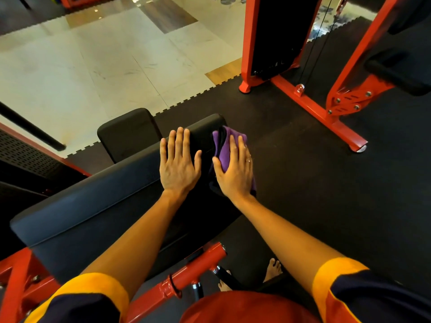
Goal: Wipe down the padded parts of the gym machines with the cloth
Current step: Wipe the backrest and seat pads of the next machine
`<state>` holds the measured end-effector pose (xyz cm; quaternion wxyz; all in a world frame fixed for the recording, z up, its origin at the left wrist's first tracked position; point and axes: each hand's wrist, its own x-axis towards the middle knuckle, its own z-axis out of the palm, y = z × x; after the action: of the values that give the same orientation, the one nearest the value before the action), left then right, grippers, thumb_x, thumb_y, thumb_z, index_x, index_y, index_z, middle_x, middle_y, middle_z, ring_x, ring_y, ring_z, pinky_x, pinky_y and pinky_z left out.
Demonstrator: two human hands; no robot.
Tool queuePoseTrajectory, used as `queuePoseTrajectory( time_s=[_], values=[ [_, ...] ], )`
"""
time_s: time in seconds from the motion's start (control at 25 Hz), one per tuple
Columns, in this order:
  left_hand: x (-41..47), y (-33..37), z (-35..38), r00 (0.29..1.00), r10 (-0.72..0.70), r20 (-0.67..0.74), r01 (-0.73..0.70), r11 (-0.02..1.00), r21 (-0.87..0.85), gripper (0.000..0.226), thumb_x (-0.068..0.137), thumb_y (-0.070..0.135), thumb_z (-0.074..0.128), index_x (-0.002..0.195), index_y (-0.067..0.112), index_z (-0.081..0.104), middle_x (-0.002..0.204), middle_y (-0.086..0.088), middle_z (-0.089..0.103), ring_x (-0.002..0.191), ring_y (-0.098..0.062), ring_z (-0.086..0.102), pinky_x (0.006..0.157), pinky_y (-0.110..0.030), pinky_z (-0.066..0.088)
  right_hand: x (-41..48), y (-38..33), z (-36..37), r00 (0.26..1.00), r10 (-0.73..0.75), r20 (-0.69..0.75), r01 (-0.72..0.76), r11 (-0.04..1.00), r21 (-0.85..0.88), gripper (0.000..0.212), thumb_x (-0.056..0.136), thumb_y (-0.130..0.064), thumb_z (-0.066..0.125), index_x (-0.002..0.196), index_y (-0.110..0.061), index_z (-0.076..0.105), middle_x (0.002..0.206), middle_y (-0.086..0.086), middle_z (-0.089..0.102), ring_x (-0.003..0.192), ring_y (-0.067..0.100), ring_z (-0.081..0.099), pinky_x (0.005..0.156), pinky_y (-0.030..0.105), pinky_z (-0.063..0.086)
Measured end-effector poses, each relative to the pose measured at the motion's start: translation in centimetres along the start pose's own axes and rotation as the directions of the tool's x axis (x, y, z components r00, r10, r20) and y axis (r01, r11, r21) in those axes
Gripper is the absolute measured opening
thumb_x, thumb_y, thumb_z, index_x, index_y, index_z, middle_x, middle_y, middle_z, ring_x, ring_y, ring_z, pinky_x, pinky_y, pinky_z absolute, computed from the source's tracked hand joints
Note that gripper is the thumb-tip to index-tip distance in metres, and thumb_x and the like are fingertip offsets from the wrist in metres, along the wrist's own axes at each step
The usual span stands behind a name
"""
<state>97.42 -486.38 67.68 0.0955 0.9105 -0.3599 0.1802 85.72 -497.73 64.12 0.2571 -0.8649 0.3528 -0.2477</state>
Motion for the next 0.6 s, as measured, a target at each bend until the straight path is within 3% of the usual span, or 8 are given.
queuePoseTrajectory(
  time_s=[0.12, 0.28, 0.36, 0.44, 0.52, 0.6],
  values=[
    [0.0, -0.1, 0.1, 1.000, 0.000, -0.002, 0.000, 1.000, -0.002, 0.069, 0.106, 0.051, 0.030, 0.161, 0.010, 0.022, 0.167, -0.010, 0.022, 0.156, -0.026, 0.014, 0.128, -0.046, 0.004, 1.8, -0.4, -0.1, 0.999, -0.039, 0.028, 0.039, 0.999, -0.001, 0.073, 0.103, -0.056, 0.040, 0.164, -0.024, 0.016, 0.169, 0.006, 0.022, 0.155, 0.028, 0.023, 0.123, 0.049, 0.029],
    [-0.1, -0.1, 0.2, 1.000, 0.000, -0.009, 0.000, 1.000, 0.016, 0.069, 0.107, 0.051, 0.030, 0.160, 0.009, 0.022, 0.167, -0.011, 0.023, 0.156, -0.027, 0.015, 0.128, -0.047, 0.006, 8.0, -2.4, -1.5, 0.984, 0.097, 0.150, -0.116, 0.986, 0.120, 0.067, 0.104, -0.057, 0.039, 0.161, -0.026, 0.024, 0.159, 0.004, 0.040, 0.137, 0.030, 0.051, 0.102, 0.048, 0.047],
    [-0.1, 0.0, 0.2, 1.000, 0.002, -0.016, -0.001, 1.000, 0.017, 0.069, 0.106, 0.050, 0.032, 0.160, 0.009, 0.023, 0.167, -0.011, 0.024, 0.156, -0.027, 0.016, 0.128, -0.047, 0.007, 7.3, -1.9, -1.7, 0.986, 0.083, 0.141, -0.102, 0.986, 0.129, 0.070, 0.103, -0.060, 0.040, 0.161, -0.025, 0.024, 0.158, 0.004, 0.041, 0.134, 0.030, 0.053, 0.098, 0.047, 0.050],
    [-0.1, 0.1, 0.1, 1.000, 0.007, -0.021, -0.007, 1.000, 0.009, 0.068, 0.106, 0.050, 0.033, 0.160, 0.009, 0.024, 0.166, -0.011, 0.025, 0.156, -0.027, 0.016, 0.128, -0.048, 0.008, 3.9, -0.5, -1.1, 0.998, 0.001, 0.058, -0.005, 0.998, 0.065, 0.075, 0.102, -0.060, 0.043, 0.162, -0.022, 0.020, 0.162, 0.007, 0.035, 0.142, 0.030, 0.046, 0.106, 0.048, 0.049],
    [0.0, 0.0, 0.1, 1.000, 0.002, -0.018, -0.002, 1.000, 0.004, 0.068, 0.106, 0.050, 0.033, 0.160, 0.009, 0.023, 0.167, -0.011, 0.024, 0.156, -0.026, 0.015, 0.128, -0.048, 0.008, -0.4, 1.3, -0.1, 0.997, -0.077, -0.015, 0.076, 0.996, -0.037, 0.079, 0.102, -0.059, 0.045, 0.164, -0.019, 0.018, 0.168, 0.010, 0.025, 0.151, 0.030, 0.032, 0.117, 0.049, 0.039],
    [-0.1, 0.1, 0.0, 1.000, 0.004, -0.002, -0.004, 1.000, 0.003, 0.069, 0.106, 0.051, 0.032, 0.161, 0.009, 0.021, 0.168, -0.011, 0.021, 0.156, -0.026, 0.013, 0.128, -0.047, 0.006, -3.0, 2.8, 0.4, 0.994, -0.105, -0.013, 0.104, 0.992, -0.075, 0.079, 0.102, -0.060, 0.044, 0.164, -0.020, 0.016, 0.170, 0.010, 0.019, 0.155, 0.030, 0.023, 0.121, 0.050, 0.033]
  ],
)
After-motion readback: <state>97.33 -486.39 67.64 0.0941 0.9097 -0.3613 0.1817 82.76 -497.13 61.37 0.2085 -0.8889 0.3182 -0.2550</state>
